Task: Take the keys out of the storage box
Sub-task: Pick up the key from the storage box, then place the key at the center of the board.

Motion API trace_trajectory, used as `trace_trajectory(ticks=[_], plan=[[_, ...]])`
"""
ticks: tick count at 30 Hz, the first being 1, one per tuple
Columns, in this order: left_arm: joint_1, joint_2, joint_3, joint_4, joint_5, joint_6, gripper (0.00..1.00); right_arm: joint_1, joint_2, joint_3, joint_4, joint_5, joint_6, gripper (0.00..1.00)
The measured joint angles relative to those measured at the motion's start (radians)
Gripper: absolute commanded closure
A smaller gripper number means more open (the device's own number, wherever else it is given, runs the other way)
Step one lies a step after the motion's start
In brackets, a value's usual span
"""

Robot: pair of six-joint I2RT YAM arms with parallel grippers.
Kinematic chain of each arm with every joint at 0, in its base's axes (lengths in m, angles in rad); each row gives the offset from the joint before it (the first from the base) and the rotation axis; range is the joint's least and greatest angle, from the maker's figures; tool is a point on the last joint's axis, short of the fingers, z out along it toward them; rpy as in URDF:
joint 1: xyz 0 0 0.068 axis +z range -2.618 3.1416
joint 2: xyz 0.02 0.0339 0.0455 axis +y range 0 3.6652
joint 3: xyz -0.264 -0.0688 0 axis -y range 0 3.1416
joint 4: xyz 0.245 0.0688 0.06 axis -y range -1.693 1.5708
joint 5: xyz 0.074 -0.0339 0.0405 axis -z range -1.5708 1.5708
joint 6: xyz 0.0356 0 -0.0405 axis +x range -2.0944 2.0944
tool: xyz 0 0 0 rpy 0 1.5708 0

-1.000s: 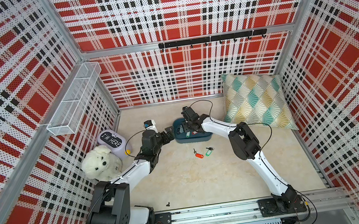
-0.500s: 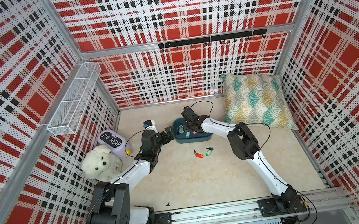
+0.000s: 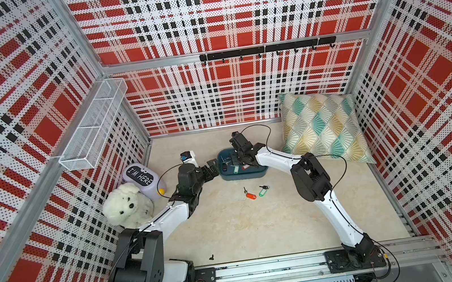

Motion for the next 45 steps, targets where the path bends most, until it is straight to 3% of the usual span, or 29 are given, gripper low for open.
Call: trace_trajectory(ticks=[23, 30, 37, 45], plan=[[-0.019, -0.064, -0.004, 0.000, 0.000, 0.000, 0.01, 0.000, -0.362, -0.306, 0.022, -0.038, -0.070, 1.00], [-0.080, -0.078, -0.007, 0.000, -0.005, -0.001, 0.01, 0.025, -0.666, -0.602, 0.027, -0.083, -0.069, 1.00], [-0.171, -0.093, -0.007, 0.002, -0.045, -0.001, 0.01, 0.182, -0.980, -0.909, 0.002, -0.033, 0.000, 1.00], [-0.249, -0.093, -0.006, 0.007, -0.090, -0.002, 0.01, 0.224, -0.967, -1.177, 0.004, -0.024, 0.126, 1.00]])
